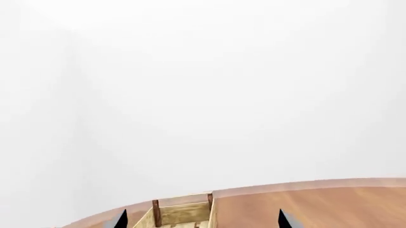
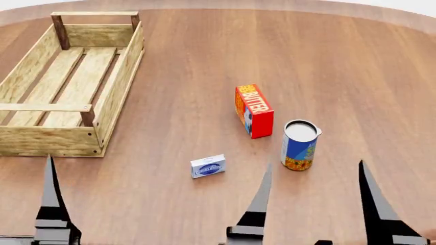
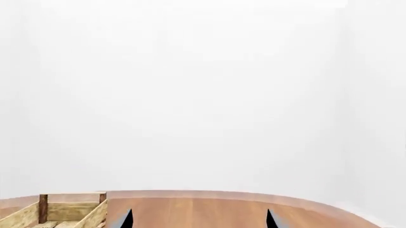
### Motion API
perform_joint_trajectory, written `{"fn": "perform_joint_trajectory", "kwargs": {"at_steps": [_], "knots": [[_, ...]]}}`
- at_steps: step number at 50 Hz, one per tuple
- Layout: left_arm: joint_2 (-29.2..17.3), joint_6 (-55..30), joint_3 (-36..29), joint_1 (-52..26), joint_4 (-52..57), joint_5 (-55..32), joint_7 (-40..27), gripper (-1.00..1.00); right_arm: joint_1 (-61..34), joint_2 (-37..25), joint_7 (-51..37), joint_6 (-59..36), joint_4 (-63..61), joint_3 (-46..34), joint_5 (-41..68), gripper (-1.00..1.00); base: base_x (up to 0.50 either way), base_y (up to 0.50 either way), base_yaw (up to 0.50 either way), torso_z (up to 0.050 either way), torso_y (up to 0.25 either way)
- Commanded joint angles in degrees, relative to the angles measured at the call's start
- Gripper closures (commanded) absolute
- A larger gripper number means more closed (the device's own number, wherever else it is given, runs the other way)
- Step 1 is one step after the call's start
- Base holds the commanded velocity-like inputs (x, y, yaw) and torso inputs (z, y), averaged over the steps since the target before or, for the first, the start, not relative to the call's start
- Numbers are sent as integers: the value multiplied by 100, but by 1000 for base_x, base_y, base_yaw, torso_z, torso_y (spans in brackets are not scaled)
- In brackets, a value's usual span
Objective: Pick up the cream cheese and put it in the tray.
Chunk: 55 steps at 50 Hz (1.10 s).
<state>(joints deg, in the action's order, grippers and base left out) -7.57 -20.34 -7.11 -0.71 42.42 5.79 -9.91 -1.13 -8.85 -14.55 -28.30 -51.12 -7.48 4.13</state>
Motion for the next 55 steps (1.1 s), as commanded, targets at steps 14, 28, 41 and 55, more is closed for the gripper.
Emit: {"fn": "perform_joint_trajectory", "kwargs": {"at_steps": [14, 28, 41, 55], "knots": [[755, -603, -321, 153, 1758, 1983, 634, -100, -4844, -5283, -6977, 2787, -886, -6699, 2767, -100, 0, 0, 0, 0, 0], [756, -226, -280, 334, 1758, 2277, 342, -100, -6517, -5568, -7543, 3500, -887, -8610, 2445, -100, 0, 0, 0, 0, 0], [756, 262, 104, 596, 1758, 2063, 32, -100, -6536, -5502, -7542, 3463, -887, -8674, 2411, -100, 0, 0, 0, 25, 8], [756, 211, 95, 576, 1758, 1985, 49, -100, -6475, -5470, -7542, 3428, -887, -8613, 2445, -100, 0, 0, 0, 50, 19]]}}
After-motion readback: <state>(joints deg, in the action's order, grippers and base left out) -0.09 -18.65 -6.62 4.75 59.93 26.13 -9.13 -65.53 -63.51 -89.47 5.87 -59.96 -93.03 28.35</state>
